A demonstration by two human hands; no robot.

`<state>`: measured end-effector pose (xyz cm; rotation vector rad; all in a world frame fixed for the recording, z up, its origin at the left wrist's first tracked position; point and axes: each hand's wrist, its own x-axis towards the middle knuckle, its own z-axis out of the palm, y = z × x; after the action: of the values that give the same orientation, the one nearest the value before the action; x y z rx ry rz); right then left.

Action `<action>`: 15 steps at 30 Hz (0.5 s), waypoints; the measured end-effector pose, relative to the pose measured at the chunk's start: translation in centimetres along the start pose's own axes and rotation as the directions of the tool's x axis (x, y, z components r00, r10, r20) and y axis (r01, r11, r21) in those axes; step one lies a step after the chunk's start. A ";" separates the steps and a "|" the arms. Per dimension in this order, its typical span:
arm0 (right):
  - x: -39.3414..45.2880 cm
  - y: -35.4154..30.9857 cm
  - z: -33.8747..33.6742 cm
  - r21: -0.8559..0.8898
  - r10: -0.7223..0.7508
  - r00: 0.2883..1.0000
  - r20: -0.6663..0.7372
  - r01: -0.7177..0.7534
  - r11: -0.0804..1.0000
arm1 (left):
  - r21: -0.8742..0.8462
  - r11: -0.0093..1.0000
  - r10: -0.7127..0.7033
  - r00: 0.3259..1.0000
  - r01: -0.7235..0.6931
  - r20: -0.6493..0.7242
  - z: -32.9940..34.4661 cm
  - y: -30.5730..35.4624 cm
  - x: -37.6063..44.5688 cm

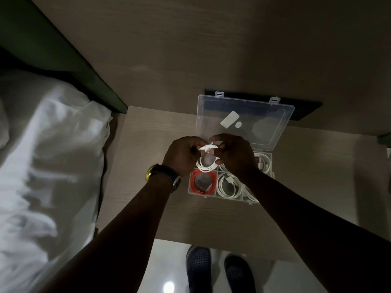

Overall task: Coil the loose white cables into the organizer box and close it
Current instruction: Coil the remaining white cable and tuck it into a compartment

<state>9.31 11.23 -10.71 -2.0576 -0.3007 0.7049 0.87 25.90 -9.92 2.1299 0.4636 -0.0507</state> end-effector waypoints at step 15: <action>-0.4 0.7 1.1 -0.346 -0.263 0.964 -0.032 0.237 0.908 | 0.236 0.967 0.132 0.977 -0.091 -0.167 1.7 -1.1 -0.8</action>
<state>8.30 11.45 -11.59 -2.3092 -0.6693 0.4348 -0.07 24.82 -11.63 2.3951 0.4604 0.1640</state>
